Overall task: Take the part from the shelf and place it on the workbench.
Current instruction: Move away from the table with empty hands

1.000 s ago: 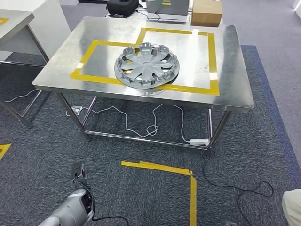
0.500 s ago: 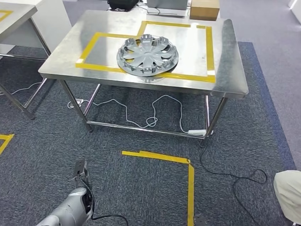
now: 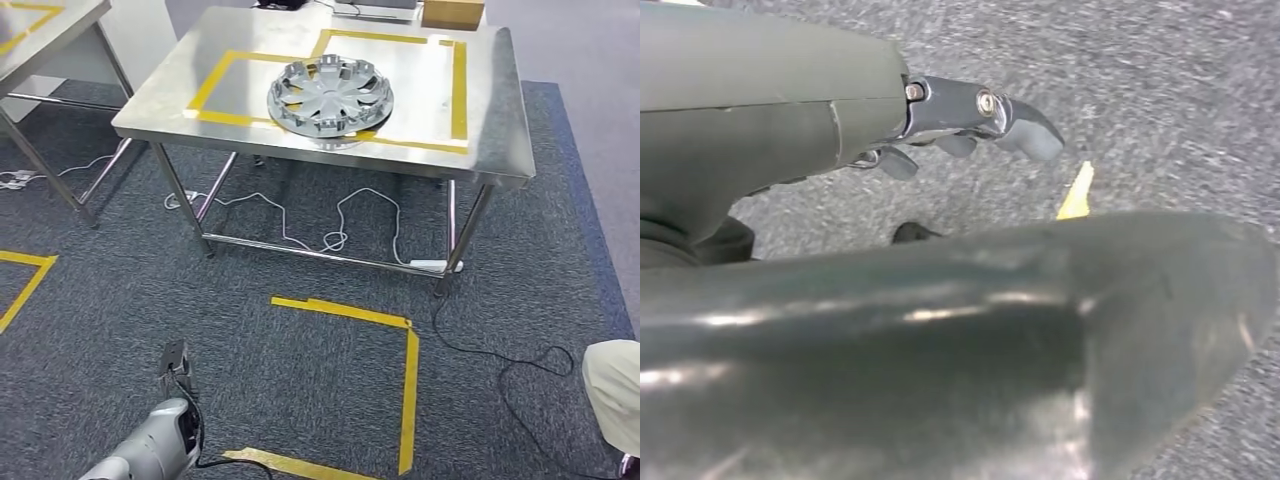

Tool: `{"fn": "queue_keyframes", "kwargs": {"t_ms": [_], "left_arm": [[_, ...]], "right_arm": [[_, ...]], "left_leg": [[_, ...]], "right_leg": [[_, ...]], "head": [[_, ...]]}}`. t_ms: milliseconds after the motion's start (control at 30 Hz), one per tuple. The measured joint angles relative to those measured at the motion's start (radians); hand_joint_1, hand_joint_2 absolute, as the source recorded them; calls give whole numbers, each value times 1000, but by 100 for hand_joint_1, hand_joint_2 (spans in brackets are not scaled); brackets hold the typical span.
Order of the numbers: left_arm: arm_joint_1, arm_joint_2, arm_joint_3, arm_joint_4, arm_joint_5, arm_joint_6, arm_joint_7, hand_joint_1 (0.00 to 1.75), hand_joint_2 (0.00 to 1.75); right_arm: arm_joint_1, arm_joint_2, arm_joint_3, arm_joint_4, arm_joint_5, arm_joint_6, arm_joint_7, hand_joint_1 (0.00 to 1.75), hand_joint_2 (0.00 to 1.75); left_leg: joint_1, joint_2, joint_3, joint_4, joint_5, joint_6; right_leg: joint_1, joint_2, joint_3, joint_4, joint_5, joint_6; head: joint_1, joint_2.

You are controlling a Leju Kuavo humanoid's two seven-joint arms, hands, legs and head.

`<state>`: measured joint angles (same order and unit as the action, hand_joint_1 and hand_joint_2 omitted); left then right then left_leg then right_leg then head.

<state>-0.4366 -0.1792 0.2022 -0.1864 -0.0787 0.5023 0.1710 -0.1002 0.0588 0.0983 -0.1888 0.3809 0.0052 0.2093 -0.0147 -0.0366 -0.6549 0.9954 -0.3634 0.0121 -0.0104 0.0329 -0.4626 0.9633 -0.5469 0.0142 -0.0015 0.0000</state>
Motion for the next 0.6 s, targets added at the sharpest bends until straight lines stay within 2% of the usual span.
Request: {"fn": "queue_keyframes", "kwargs": {"t_ms": [33, 100, 133, 167, 200, 233, 267, 333, 367, 400, 467, 500, 533, 567, 600], "left_arm": [[2, 1, -1, 0, -2, -3, 2, 0, 0], [2, 1, -4, 0, -6, -11, 7, 0, 0], [3, 1, -7, 0, -7, -14, 10, 0, 0], [4, 1, -9, 0, -8, -15, 11, 0, 0], [6, 1, -11, 0, -9, -15, 13, 0, 0], [8, 1, -12, 0, -9, -15, 13, 0, 0], [8, 1, -12, 0, -8, -15, 13, 0, 0], [6, 1, -12, 0, -8, -14, 13, 0, 0], [4, 1, -12, 0, -7, -13, 13, 0, 0], [3, 1, -12, 0, -6, -12, 13, 0, 0], [3, 2, -12, 0, -5, -10, 14, 0, 0], [4, 2, -12, 0, -5, -10, 14, 0, 0], [3, 2, -12, 0, -4, -9, 14, 0, 0], [2, 2, -12, 0, -3, -9, 13, 0, 0], [2, 1, -12, 0, 0, -9, 13, 0, 0]], "right_arm": [[0, 1, 7, 1, 8, 4, 0, 0, 0], [-1, 2, 24, 2, 32, 17, 1, 0, 0], [-1, 3, 35, 2, 46, 24, 1, 0, 0], [-2, 3, 47, 2, 59, 30, 1, 0, 0], [-3, 4, 58, 3, 68, 34, 1, 0, 0], [-5, 5, 67, 3, 73, 37, 1, 0, 0], [-7, 7, 74, 3, 75, 39, 0, 0, 0], [-13, 11, 84, 3, 78, 42, -1, 0, 0], [-16, 12, 88, 3, 80, 42, -1, 0, 0], [-18, 13, 92, 3, 81, 42, -1, 0, 0], [-23, 14, 98, 3, 83, 42, -1, 0, 0], [-26, 14, 100, 3, 83, 42, -1, 0, 0], [-28, 14, 101, 3, 82, 41, -1, 0, 0], [-29, 13, 102, 3, 81, 40, 0, 0, 0], [-28, 13, 102, 4, 80, 40, 1, 0, 0]], "left_leg": [[2, 4, -9, 20, -19, -6], [7, 19, -47, 126, -97, -19], [10, 24, -70, 198, -137, -25], [12, 26, -87, 260, -162, -29], [13, 28, -90, 291, -168, -30], [14, 30, -75, 282, -155, -29], [14, 36, -41, 233, -128, -26], [7, 70, 42, 94, -84, -12], [2, 86, 68, 44, -75, -3], [-3, 97, 80, 18, -77, 5], [-5, 85, 77, 7, -77, 18], [-2, 76, 77, 1, -75, 23], [1, 66, 76, -3, -71, 29], [4, 57, 75, -8, -66, 34], [6, 47, 72, -9, -64, 38]], "right_leg": [[-1, -11, -2, 0, 5, -9], [0, -32, -6, 0, 17, -22], [1, -43, -10, 1, 22, -24], [1, -53, -16, 2, 26, -24], [2, -63, -21, 4, 28, -24], [3, -73, -24, 6, 29, -24], [4, -83, -26, 8, 29, -23], [9, -102, -27, 11, 27, -20], [12, -112, -28, 12, 27, -17], [14, -120, -29, 12, 26, -13], [17, -138, -29, 12, 25, -3], [16, -131, -32, 16, 20, 2], [14, -113, -41, 32, 6, 8], [12, -88, -60, 69, -17, 13], [9, -61, -90, 128, -48, 17]], "head": [[-1, 0], [-5, 0], [-6, 0], [-6, 0], [-6, 0], [-6, 0], [-6, 0], [-6, 0], [-5, 0], [-5, 0], [-5, 0], [-4, 0], [-3, 0], [-1, 0], [0, 0]]}}
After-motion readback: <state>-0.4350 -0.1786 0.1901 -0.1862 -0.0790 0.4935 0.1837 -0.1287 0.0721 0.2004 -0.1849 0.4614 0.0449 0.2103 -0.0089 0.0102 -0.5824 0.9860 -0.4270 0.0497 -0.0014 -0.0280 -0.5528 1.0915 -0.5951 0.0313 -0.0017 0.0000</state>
